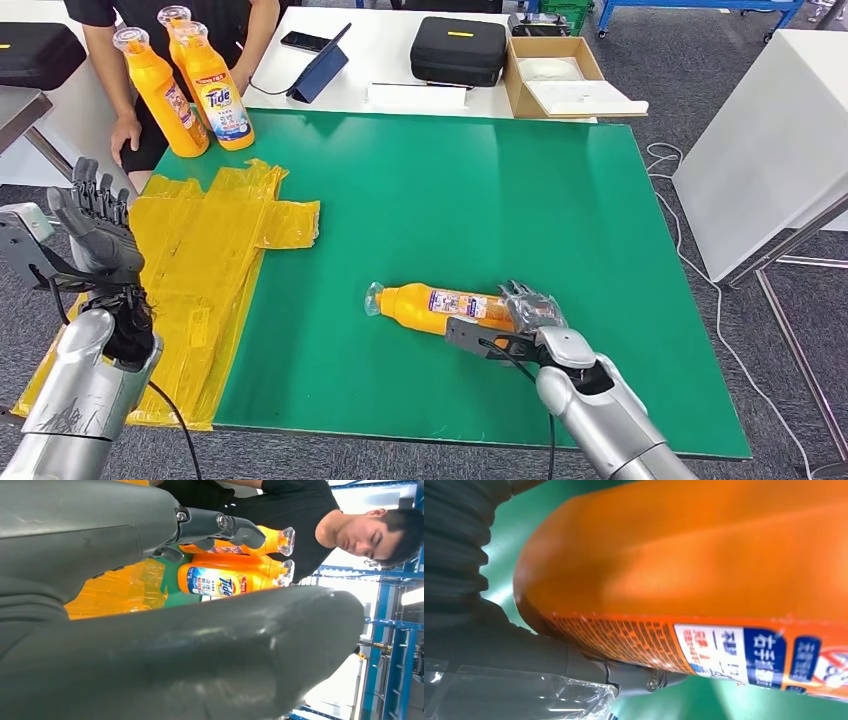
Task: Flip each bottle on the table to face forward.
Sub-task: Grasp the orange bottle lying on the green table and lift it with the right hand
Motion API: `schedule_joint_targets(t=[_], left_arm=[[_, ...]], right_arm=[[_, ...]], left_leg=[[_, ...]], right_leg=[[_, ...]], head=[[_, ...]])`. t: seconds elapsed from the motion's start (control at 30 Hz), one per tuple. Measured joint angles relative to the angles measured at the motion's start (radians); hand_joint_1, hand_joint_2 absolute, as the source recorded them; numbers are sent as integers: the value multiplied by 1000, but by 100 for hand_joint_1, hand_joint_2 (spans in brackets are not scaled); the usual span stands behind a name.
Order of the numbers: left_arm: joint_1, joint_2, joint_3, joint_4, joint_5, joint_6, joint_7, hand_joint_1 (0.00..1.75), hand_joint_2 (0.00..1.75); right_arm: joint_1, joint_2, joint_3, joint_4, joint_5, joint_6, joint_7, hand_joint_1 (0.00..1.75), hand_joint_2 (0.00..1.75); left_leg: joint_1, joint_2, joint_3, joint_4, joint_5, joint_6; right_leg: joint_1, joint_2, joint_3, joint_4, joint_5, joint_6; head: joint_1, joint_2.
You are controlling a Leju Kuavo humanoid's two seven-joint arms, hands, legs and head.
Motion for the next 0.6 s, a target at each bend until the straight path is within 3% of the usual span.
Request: schedule_joint_targets(t=[0.6], left_arm=[[-7,-2,-23,15,10,2,-3,0,0]], right_arm=[[-13,72,19,19,16,-15,0,0,175]], left_leg=[[0,0,-1,0,0,0]], right_leg=[[0,0,-1,0,0,0]], head=[[0,0]])
